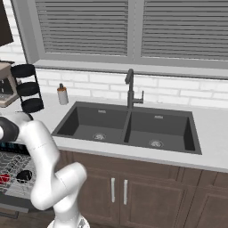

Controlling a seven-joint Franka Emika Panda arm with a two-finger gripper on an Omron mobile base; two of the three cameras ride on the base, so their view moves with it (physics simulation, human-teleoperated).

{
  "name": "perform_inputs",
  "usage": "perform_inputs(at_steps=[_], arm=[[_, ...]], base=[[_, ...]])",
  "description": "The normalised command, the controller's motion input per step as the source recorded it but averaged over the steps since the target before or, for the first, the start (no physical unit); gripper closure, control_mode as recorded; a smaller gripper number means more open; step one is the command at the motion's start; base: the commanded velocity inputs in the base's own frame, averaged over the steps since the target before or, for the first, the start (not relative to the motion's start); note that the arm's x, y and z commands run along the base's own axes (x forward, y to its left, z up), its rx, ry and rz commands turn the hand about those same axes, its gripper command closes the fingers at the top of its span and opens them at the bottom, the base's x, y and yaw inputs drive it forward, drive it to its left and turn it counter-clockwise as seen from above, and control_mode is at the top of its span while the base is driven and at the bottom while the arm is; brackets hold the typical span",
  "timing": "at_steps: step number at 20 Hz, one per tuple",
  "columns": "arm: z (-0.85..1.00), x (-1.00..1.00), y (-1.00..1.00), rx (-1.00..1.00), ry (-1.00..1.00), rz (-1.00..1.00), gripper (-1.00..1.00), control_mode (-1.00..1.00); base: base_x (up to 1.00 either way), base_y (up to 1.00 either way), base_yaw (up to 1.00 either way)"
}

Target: Pick up the cup and bowl from the counter, place them in the dishwasher, and close the dishwasher door.

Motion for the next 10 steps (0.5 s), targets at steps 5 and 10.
perform_inputs(at_steps=[5,10], arm=[[0.0,-0.38,0.01,0.0,-0.08,0.0,-1.0,-1.0],[-0.04,-0.54,0.07,0.0,-0.21,0.0,-1.0,-1.0]], base=[[0.0,0.0,0.0],[0.0,0.0,0.0]])
